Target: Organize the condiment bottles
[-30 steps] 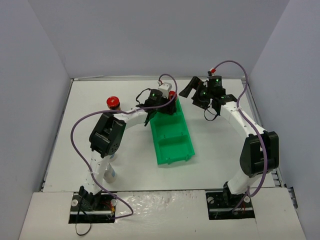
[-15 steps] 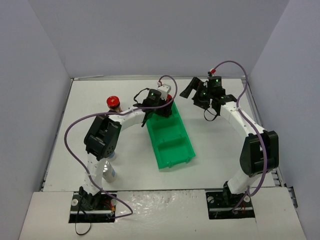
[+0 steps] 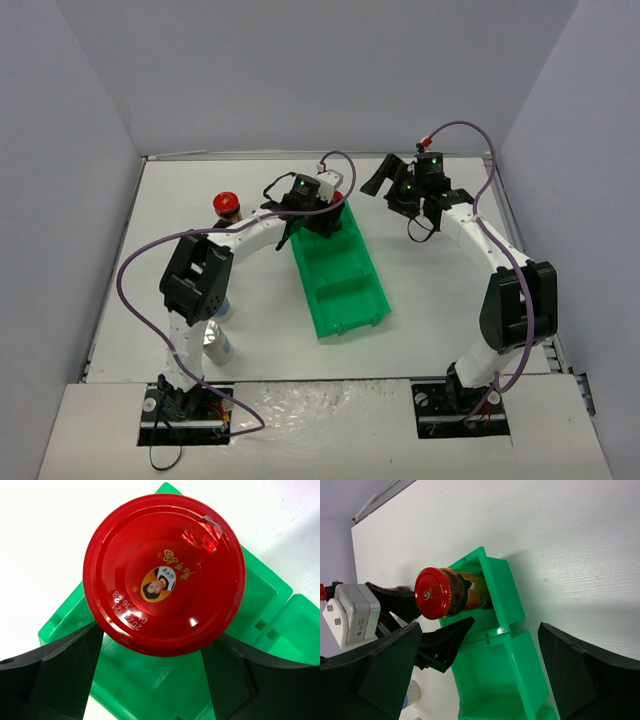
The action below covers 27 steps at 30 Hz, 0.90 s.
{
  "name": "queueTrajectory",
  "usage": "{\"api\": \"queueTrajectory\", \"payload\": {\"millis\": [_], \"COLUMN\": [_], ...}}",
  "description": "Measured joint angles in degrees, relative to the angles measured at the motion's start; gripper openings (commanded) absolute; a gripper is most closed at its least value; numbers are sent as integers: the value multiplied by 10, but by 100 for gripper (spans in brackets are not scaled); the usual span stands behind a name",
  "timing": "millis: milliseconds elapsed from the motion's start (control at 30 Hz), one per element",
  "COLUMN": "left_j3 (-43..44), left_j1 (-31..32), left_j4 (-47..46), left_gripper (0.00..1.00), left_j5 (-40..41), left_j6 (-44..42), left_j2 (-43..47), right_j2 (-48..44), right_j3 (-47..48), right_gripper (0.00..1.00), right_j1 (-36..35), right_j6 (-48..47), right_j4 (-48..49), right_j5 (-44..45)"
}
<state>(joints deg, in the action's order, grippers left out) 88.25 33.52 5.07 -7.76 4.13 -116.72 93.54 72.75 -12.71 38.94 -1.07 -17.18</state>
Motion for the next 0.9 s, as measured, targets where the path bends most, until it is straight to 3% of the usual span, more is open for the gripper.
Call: {"api": "queueTrajectory", "payload": {"millis": [333, 567, 900], "left_j3": [2, 2, 26], "left_j1": [0, 0, -10], "left_j4": [73, 111, 203], "left_gripper": [73, 74, 75], "left_j5": [6, 38, 211], "left_j6": [-24, -26, 19], "left_j2": [64, 145, 198], "right_j2": [1, 43, 142], "right_j3": [0, 14, 64], "right_gripper": [100, 96, 92], "right_j1": [0, -9, -39], "right_j6": [-7, -43, -94], "right_j4": [-12, -65, -108], "right_j5": [19, 85, 134]}}
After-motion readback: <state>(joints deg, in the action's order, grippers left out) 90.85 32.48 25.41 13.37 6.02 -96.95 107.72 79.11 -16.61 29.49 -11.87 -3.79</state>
